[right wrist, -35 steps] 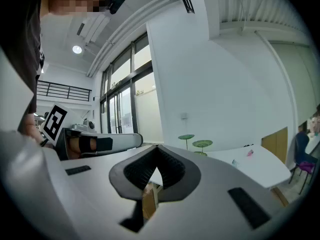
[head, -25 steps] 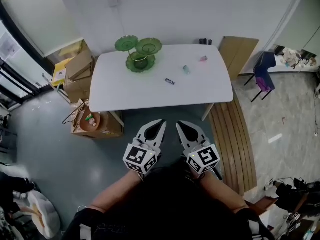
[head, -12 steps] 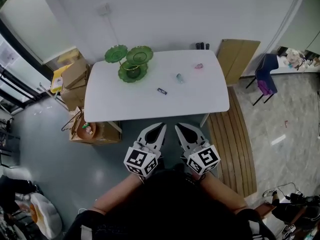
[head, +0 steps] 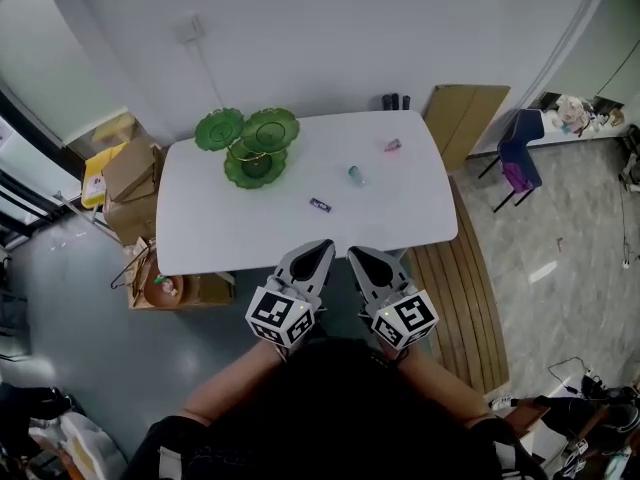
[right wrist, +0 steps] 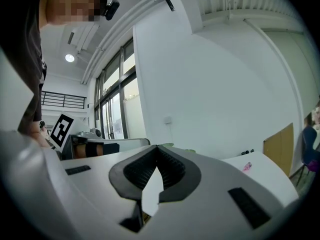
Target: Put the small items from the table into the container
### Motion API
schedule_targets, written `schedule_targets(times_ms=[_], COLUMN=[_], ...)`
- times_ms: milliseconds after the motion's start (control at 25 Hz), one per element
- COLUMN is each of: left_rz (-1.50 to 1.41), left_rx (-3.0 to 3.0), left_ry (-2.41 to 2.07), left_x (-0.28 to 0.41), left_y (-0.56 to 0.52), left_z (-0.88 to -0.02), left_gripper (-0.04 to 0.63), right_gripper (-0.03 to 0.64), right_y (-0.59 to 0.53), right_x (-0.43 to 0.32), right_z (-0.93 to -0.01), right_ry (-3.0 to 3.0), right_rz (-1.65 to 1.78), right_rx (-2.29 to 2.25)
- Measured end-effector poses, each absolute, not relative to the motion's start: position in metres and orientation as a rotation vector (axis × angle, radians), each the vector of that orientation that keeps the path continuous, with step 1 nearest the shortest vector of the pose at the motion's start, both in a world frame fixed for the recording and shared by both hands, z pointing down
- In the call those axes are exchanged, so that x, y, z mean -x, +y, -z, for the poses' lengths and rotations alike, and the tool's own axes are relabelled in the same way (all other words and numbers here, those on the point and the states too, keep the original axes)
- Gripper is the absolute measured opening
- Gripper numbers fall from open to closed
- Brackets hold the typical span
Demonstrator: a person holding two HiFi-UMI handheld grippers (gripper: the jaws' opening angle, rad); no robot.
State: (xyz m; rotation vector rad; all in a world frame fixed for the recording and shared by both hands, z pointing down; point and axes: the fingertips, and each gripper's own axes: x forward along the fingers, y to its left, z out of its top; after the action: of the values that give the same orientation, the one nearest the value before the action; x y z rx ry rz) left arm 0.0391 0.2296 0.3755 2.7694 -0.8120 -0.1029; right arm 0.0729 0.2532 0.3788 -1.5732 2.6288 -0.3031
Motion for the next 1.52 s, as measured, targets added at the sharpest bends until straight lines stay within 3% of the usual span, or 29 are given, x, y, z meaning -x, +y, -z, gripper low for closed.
schedule_targets(times_ms=[800,1160,1520], left_rz=[0.119,0.114,0.126], left_rx=[-2.750,-2.681,-2.621], left_ry=[-0.825,-0.989,-1.192], left_x=[0.039,0.042,-0.001], left_y=[0.088,0.055,0.025], left_z=[-0.377,-0.385,-0.377], left_gripper=[0.008,0.008,0.008], right_gripper=[0.015,0.015,0.015], right_y=[0.112,0.073,0.033], right_x=[0.018,0.014,-0.032], right_z=[-0.381,-0.386,-0.381], right_ry=[2.722,2.797,2.919], right_rz=[0.325,0.360,0.369], right_rx=[1.524,1.358,1.154])
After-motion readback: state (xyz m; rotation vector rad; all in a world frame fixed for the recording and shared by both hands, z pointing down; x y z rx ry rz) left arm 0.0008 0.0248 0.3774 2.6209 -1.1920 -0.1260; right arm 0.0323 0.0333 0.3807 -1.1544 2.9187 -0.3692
